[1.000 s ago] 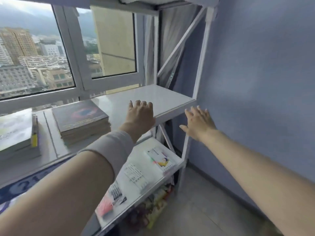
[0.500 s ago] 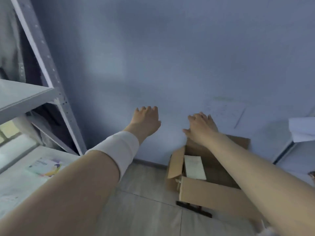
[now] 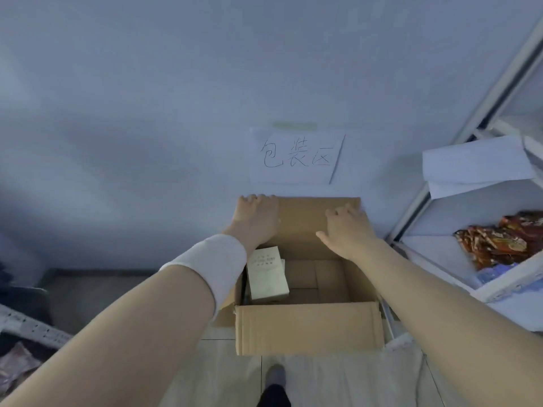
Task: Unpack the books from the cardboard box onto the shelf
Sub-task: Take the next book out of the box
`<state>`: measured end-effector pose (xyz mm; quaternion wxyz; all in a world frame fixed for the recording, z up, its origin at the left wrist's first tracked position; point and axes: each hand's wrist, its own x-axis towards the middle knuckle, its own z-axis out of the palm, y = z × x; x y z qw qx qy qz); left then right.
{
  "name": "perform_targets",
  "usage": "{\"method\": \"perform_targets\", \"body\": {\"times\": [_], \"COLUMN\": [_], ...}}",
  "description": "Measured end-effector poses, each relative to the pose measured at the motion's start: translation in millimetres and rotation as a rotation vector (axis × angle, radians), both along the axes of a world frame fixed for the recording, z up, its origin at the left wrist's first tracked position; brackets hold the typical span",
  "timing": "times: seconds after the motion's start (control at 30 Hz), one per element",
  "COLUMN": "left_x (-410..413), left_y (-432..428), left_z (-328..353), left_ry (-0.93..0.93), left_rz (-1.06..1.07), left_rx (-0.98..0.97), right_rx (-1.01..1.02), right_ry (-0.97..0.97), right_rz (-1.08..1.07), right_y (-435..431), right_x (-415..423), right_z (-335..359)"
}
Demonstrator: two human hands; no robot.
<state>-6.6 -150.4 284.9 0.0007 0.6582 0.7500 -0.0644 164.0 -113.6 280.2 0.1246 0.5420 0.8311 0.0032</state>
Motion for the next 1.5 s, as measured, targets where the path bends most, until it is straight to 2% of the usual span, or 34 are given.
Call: {"method": "perform_targets", "body": {"times": [0.1,0.23,0.37,0.47,0.57,0.73,0.87,0.97,1.07,1.4,1.5], "left_x": [-7,-21,-37,-50,-56,-65,-73,-73,-74,-79,-79], "left_y": [62,114,131,139,139,153,169,175,177,182,183], "left_z": [-37,-92,-159,-226,-305,-424,-481,-500,-508,-502,-501], "left_ry": [-0.058,-0.225,-0.443,-0.710,-0.904,-0.998,-1.072,-1.137,-1.116,-1.202,-1.250], "left_rz": [0.020,0.102,0.321,0.571,0.819,1.078,1.247,1.342,1.413,1.459,1.454], "left_rx": [-0.065,-0.190,-0.334,-0.377,-0.357,-0.248,-0.185,-0.107,-0.082,-0.115,-0.093], "right_rx": [-0.046,-0.196,-0.400,-0.565,-0.757,-0.972,-1.115,-1.178,-1.236,-1.274,-1.308], "right_ry": [-0.018,-0.024,0.028,0.084,0.127,0.340,0.557,0.639,0.723,0.874,0.850], "right_rz": [-0.009,-0.014,-0.051,-0.111,-0.215,-0.428,-0.660,-0.807,-0.905,-0.976,-0.984], "right_y": [53,104,117,121,127,148,156,152,152,164,169], "right_x": [-8,-25,-28,-29,-33,-58,-70,-66,-61,-45,-36], "right_z": [-36,-94,-155,-213,-292,-420,-490,-512,-521,-528,-532]}}
